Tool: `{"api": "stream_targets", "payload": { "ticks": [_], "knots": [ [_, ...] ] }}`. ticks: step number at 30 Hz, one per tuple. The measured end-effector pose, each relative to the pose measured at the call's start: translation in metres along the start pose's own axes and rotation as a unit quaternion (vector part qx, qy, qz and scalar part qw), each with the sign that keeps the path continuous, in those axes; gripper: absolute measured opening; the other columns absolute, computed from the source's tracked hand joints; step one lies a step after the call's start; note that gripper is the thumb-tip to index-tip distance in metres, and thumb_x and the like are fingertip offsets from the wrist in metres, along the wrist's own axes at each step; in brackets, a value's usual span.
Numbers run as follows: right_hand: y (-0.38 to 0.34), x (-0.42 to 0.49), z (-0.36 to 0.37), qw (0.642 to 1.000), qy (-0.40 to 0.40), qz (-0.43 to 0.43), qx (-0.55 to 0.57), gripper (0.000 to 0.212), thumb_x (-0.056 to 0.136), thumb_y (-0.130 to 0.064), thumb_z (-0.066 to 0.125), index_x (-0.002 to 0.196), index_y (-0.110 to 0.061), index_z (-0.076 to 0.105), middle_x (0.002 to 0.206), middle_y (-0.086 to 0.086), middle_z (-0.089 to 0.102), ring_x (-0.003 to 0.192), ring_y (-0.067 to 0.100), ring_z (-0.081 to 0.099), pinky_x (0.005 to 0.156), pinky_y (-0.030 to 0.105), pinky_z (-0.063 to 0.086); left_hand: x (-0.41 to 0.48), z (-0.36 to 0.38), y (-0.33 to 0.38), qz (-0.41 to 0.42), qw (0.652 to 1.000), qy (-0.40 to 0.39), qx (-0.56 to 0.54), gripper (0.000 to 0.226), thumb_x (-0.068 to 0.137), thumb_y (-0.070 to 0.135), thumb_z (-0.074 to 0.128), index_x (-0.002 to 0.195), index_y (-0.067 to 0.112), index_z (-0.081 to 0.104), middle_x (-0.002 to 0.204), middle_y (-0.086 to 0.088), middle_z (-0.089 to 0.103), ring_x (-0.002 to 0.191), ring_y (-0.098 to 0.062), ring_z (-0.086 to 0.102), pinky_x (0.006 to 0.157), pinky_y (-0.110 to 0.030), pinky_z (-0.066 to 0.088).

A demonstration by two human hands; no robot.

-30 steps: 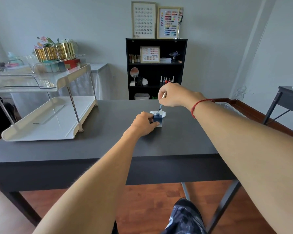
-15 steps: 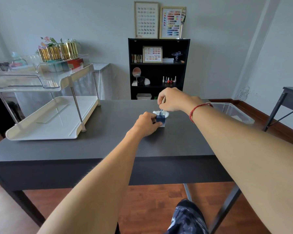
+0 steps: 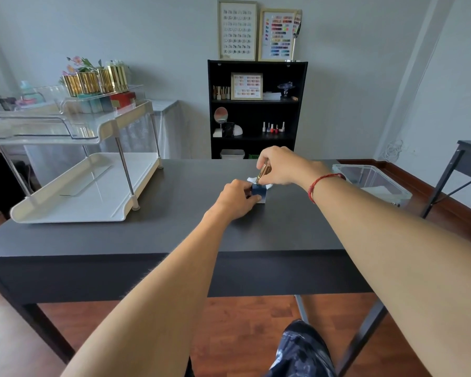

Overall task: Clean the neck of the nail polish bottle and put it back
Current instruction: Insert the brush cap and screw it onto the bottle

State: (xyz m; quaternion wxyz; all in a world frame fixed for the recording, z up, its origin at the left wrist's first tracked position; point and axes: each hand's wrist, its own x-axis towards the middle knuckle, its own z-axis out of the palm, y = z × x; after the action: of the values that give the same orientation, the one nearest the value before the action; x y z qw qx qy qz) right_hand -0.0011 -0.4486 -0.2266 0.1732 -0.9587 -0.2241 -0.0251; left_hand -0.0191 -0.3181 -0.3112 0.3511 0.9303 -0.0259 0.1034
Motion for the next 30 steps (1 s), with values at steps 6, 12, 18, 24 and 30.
{"api": "stream_targets", "payload": {
  "ticks": [6,12,18,24,30],
  "knots": [
    [0.012,0.002,0.002,0.995,-0.006,0.014,0.096,0.024,0.085,-0.016,0.069,0.109,-0.012,0.069,0.092,-0.001,0.064,0.074,0.010,0.057,0.065,0.022,0.045,-0.001,-0.001,0.001,0.000,1.000,-0.008,0.002,0.028,0.093,0.024,0.060,0.114,0.006,0.065,0.102,-0.014,0.067,0.089,-0.031,0.060,0.085,-0.040,0.051],
    [0.014,0.002,0.012,0.984,0.025,0.015,0.177,0.036,0.085,-0.015,0.071,0.118,-0.014,0.057,0.109,0.007,0.067,0.093,0.022,0.061,0.077,0.030,0.048,-0.002,-0.002,0.001,0.000,1.000,-0.014,-0.001,0.028,0.093,0.023,0.060,0.114,0.004,0.065,0.103,-0.015,0.068,0.093,-0.033,0.062,0.088,-0.041,0.052],
    [0.012,-0.001,0.015,0.987,0.026,-0.016,0.156,0.034,0.088,-0.011,0.065,0.122,-0.016,0.059,0.103,0.010,0.072,0.097,0.024,0.066,0.086,0.037,0.053,-0.003,-0.002,0.002,-0.003,1.000,-0.015,-0.005,0.029,0.094,0.024,0.059,0.116,0.006,0.065,0.103,-0.014,0.068,0.095,-0.032,0.062,0.090,-0.042,0.051],
    [0.017,-0.008,0.029,0.971,0.087,-0.005,0.222,0.036,0.086,-0.015,0.070,0.118,-0.013,0.054,0.097,0.004,0.069,0.083,0.013,0.062,0.067,0.020,0.047,-0.005,-0.001,0.002,0.002,1.000,-0.014,-0.003,0.028,0.095,0.023,0.057,0.117,0.006,0.064,0.105,-0.012,0.068,0.094,-0.029,0.062,0.088,-0.040,0.052],
    [0.019,-0.010,0.035,0.962,0.092,-0.006,0.255,0.029,0.091,-0.009,0.060,0.120,-0.011,0.057,0.106,0.005,0.072,0.077,0.000,0.059,0.061,0.009,0.038,-0.008,0.002,0.001,-0.006,1.000,0.008,-0.003,0.027,0.095,0.026,0.057,0.113,0.009,0.066,0.100,-0.011,0.069,0.093,-0.032,0.062,0.086,-0.044,0.053]
  ]
}}
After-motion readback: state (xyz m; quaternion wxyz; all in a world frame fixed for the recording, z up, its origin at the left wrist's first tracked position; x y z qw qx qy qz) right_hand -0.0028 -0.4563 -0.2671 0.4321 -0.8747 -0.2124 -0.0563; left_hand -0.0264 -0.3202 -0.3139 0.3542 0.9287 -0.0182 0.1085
